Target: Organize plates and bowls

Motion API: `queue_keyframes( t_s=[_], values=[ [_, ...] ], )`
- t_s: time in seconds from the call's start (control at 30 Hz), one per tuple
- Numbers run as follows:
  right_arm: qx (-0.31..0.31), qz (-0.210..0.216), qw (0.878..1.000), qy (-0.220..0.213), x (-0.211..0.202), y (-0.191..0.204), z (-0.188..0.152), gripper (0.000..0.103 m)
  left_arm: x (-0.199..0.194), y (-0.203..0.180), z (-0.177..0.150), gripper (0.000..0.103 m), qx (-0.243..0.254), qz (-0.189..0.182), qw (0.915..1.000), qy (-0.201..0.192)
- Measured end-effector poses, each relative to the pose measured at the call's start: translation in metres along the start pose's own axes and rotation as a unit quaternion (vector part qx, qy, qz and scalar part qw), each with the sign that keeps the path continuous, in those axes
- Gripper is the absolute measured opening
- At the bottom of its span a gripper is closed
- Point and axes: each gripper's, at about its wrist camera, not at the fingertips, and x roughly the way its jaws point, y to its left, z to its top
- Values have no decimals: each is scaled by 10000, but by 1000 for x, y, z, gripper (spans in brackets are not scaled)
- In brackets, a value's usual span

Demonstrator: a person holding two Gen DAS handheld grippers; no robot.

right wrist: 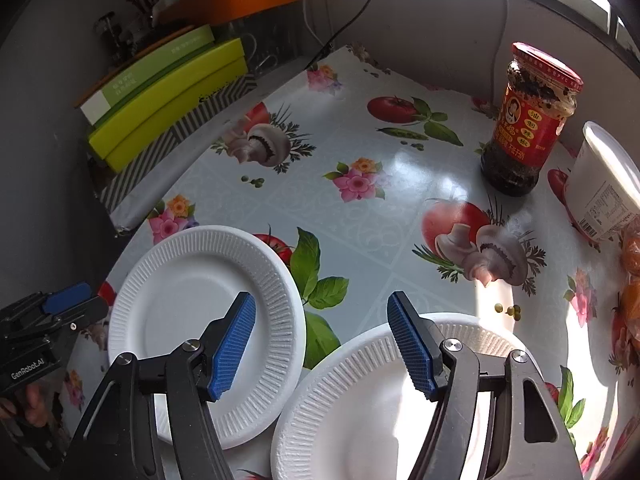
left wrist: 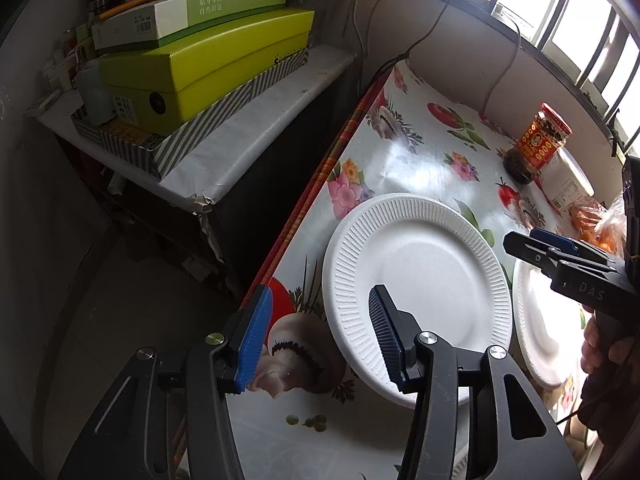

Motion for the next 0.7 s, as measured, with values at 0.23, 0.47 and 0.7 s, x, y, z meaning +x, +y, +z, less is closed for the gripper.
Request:
queue_keyframes(
  t_s=[0.23, 0.47, 0.7],
  values=[
    [-22, 209, 9996, 183, 16, 3, 0, 60, 11, 1, -6, 44, -38, -82, 9999, 140],
    [79, 289, 9991, 287, 23, 0, -2, 50, 17, -1, -7, 33, 18, -136, 9996, 235],
    [39, 341, 9989, 327, 25, 3, -4, 29, 18, -3, -7, 29, 48, -201, 9995, 233]
  ],
)
